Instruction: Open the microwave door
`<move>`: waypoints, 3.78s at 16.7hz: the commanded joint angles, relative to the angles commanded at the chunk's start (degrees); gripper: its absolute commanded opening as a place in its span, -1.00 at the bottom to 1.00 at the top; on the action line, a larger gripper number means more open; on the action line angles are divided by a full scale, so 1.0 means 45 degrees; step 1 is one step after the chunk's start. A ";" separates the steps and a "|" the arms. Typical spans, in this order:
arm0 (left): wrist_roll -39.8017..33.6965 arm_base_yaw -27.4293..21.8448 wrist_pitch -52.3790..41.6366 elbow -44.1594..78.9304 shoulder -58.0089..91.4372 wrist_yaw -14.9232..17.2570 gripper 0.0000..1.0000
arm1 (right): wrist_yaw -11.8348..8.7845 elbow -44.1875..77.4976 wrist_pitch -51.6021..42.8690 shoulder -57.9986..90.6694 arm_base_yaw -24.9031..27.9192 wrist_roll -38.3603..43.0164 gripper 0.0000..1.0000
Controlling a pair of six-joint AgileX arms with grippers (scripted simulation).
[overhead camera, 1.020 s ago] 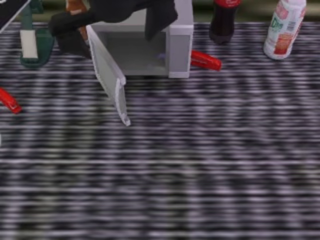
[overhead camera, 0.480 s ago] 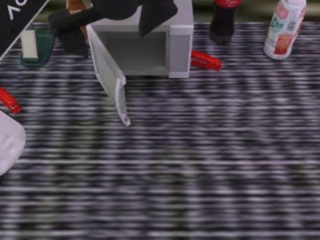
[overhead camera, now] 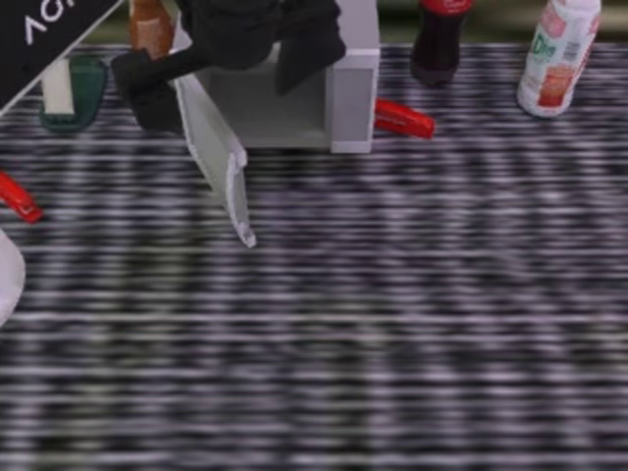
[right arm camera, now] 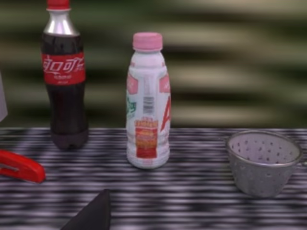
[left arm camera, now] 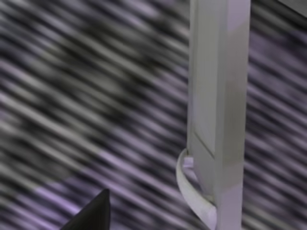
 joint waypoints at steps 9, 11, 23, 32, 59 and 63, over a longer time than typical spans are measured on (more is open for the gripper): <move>0.0457 0.0462 0.3644 -0.4267 -0.0734 0.0060 1.00 | 0.0000 0.0000 0.0000 0.0000 0.0000 0.0000 1.00; 0.0457 0.0462 0.3644 -0.4267 -0.0734 0.0060 1.00 | 0.0000 0.0000 0.0000 0.0000 0.0000 0.0000 1.00; 0.0457 0.0462 0.3644 -0.4267 -0.0734 0.0060 -0.66 | 0.0000 0.0000 0.0000 0.0000 0.0000 0.0000 1.00; 0.0457 0.0462 0.3644 -0.4267 -0.0734 0.0060 -1.00 | 0.0000 0.0000 0.0000 0.0000 0.0000 0.0000 1.00; 0.1552 0.1590 -0.0108 -0.0216 0.1511 0.3383 -1.00 | 0.0000 0.0000 0.0000 0.0000 0.0000 0.0000 1.00; 0.1554 0.1593 -0.0011 -0.0350 0.1474 0.3383 -1.00 | 0.0000 0.0000 0.0000 0.0000 0.0000 0.0000 1.00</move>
